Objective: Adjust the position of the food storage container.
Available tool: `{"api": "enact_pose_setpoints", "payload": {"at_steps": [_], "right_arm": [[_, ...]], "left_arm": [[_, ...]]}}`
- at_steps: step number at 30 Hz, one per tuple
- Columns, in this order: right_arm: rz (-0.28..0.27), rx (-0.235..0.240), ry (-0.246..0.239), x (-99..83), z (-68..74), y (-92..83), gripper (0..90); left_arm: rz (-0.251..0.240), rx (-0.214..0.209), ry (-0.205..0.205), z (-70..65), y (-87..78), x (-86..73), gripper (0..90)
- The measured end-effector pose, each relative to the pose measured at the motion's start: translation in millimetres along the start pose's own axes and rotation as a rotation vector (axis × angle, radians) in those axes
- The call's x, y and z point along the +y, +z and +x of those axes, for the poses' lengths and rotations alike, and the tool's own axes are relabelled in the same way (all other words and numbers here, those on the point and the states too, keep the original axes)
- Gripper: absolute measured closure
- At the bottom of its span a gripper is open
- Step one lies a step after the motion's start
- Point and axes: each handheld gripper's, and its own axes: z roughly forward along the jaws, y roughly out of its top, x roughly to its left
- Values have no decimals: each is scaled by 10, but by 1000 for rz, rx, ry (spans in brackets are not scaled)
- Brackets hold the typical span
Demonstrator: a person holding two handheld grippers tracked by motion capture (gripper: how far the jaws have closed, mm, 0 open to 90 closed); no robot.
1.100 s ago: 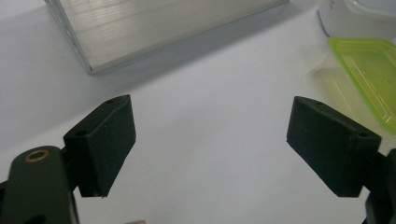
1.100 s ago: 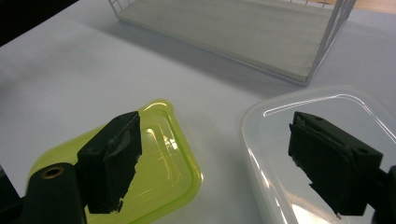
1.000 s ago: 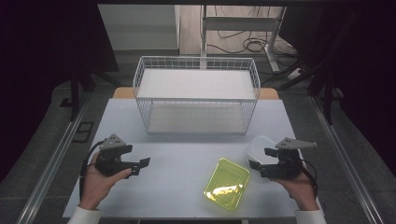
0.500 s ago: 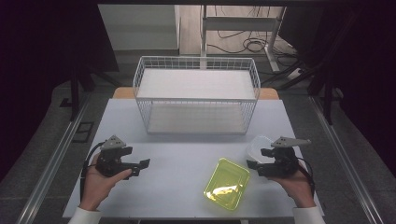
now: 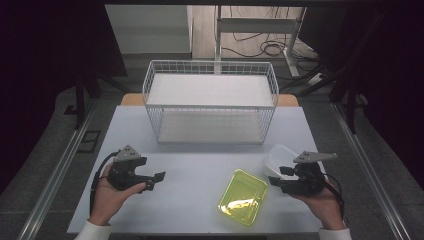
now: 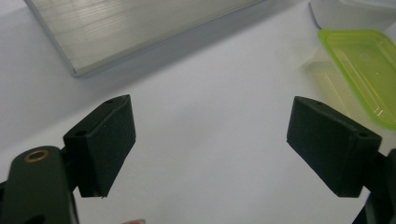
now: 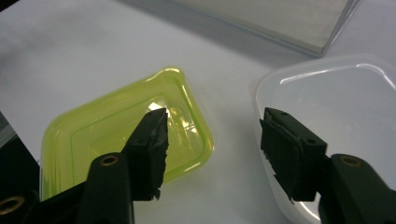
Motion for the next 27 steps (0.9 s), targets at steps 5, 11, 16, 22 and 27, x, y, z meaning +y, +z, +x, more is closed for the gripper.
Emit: {"api": "enact_pose_setpoints", "payload": {"at_steps": [5, 11, 16, 22, 27], "right_arm": [[40, 22, -28, -53, 6, 9, 496], [93, 29, -49, -129, 22, 32, 585], [138, 33, -65, -193, 52, 58, 689], [202, 70, -94, -294, 152, 107, 832], [249, 90, -130, -364, 234, 169, 884]], "left_arm": [[12, -2, 1, 13, 36, -9, 154], [24, 4, -4, 19, 60, -30, 157], [27, 12, -3, 7, 57, -52, 158], [24, 20, 3, -6, 38, -51, 158], [20, 26, -3, -9, 32, -52, 160]]}}
